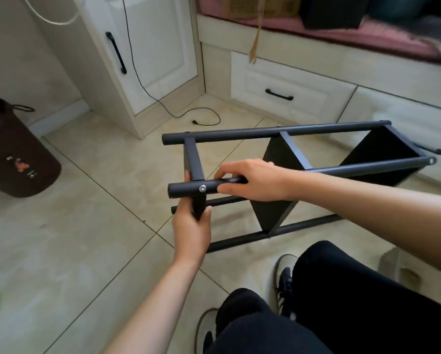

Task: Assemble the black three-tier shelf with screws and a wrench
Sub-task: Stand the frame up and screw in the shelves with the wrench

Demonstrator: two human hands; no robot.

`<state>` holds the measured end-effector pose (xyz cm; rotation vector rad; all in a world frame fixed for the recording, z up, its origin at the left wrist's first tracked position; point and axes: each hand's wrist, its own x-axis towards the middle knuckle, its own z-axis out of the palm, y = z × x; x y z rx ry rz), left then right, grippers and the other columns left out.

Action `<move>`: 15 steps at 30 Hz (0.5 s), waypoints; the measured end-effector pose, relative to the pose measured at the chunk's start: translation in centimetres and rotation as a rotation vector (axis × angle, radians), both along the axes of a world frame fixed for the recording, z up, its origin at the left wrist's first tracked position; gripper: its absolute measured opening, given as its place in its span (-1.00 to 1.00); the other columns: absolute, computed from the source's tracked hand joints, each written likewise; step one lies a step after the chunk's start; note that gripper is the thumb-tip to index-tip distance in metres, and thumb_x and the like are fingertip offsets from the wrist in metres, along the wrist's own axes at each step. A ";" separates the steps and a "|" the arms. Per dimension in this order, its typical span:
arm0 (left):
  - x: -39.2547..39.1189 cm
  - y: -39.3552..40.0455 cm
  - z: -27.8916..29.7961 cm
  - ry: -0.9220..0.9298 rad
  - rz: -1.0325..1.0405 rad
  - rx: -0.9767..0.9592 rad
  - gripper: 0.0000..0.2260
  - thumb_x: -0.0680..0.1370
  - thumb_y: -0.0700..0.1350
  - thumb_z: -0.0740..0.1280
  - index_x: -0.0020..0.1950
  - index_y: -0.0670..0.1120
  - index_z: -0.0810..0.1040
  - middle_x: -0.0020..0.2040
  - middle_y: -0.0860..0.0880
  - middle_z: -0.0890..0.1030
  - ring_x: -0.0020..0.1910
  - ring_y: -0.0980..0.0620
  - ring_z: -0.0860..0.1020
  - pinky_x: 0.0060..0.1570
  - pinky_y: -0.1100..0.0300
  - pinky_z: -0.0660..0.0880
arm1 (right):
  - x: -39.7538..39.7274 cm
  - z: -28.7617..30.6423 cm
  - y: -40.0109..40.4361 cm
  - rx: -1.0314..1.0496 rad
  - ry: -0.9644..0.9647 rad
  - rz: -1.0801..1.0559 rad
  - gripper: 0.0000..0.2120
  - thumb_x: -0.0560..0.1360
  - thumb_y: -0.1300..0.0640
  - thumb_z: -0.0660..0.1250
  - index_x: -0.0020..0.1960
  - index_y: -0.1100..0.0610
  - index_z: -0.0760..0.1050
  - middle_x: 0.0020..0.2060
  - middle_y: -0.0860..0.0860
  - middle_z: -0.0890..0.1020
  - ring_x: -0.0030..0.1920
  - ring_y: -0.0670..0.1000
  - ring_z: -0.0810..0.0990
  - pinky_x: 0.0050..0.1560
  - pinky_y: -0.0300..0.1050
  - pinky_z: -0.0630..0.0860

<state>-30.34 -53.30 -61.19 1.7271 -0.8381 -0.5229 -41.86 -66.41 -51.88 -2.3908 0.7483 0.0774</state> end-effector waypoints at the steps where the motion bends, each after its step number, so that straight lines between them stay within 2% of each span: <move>1: 0.2 -0.3 0.8 -0.036 -0.005 -0.015 -0.35 0.55 -0.36 0.38 0.27 0.37 0.30 0.21 0.39 0.43 0.27 0.34 0.40 0.26 0.30 0.35 | 0.1 0.5 -0.2 0.014 -0.038 -0.014 -0.87 0.59 -0.16 0.23 0.10 -0.19 0.47 -0.20 -0.18 0.53 -0.12 -0.12 0.49 0.09 0.12 0.48; 3: 0.2 0.0 3.3 -0.069 -0.029 -0.057 -0.41 0.57 -0.34 0.37 0.36 0.28 0.35 0.25 0.36 0.44 0.33 0.26 0.42 0.35 0.21 0.40 | -0.4 2.5 0.1 0.027 -0.107 -0.035 -0.82 0.59 -0.13 0.25 0.16 -0.13 0.50 -0.20 -0.14 0.58 -0.14 -0.13 0.53 -0.01 -0.06 0.52; 5: 0.6 0.3 5.5 -0.120 -0.032 -0.089 -0.53 0.57 -0.30 0.38 0.43 0.04 0.46 0.29 0.17 0.57 0.34 0.09 0.49 0.37 0.05 0.43 | -0.4 4.5 0.3 0.030 -0.169 -0.042 -0.82 0.59 -0.11 0.27 0.17 -0.12 0.49 -0.21 -0.12 0.61 -0.16 -0.16 0.57 -0.12 -0.27 0.48; 7: 0.9 0.6 8.0 -0.189 -0.013 -0.155 -0.54 0.57 -0.28 0.39 0.46 -0.05 0.47 0.29 0.02 0.61 0.30 0.04 0.52 0.32 0.06 0.45 | -0.7 6.8 0.6 0.037 -0.216 -0.050 -0.84 0.59 -0.08 0.30 0.16 -0.14 0.47 -0.22 -0.13 0.62 -0.19 -0.24 0.58 -0.20 -0.39 0.42; 9: 0.9 0.6 10.7 -0.253 -0.002 -0.215 -0.54 0.58 -0.26 0.39 0.48 -0.06 0.47 0.29 -0.01 0.62 0.29 0.04 0.54 0.31 0.09 0.44 | -1.2 9.0 0.8 0.052 -0.286 -0.067 -0.83 0.57 -0.01 0.35 0.14 -0.14 0.47 -0.24 -0.15 0.62 -0.19 -0.30 0.58 -0.22 -0.46 0.43; 13: 0.3 0.2 16.2 -0.345 -0.054 -0.298 -0.51 0.60 -0.25 0.38 0.51 0.01 0.43 0.37 0.06 0.56 0.38 0.11 0.49 0.40 0.11 0.38 | -3.2 12.7 1.3 0.116 -0.435 -0.167 -0.75 0.53 0.07 0.41 0.13 -0.18 0.46 -0.19 -0.14 0.67 -0.15 -0.27 0.62 -0.13 -0.40 0.44; 15: -0.4 -0.1 18.8 -0.417 -0.093 -0.348 -0.50 0.59 -0.27 0.38 0.51 -0.01 0.43 0.39 0.05 0.54 0.42 0.10 0.46 0.44 0.07 0.38 | -4.5 14.0 1.4 0.151 -0.531 -0.221 -0.74 0.52 0.07 0.42 0.14 -0.16 0.49 -0.15 -0.11 0.69 -0.12 -0.20 0.65 -0.01 -0.26 0.53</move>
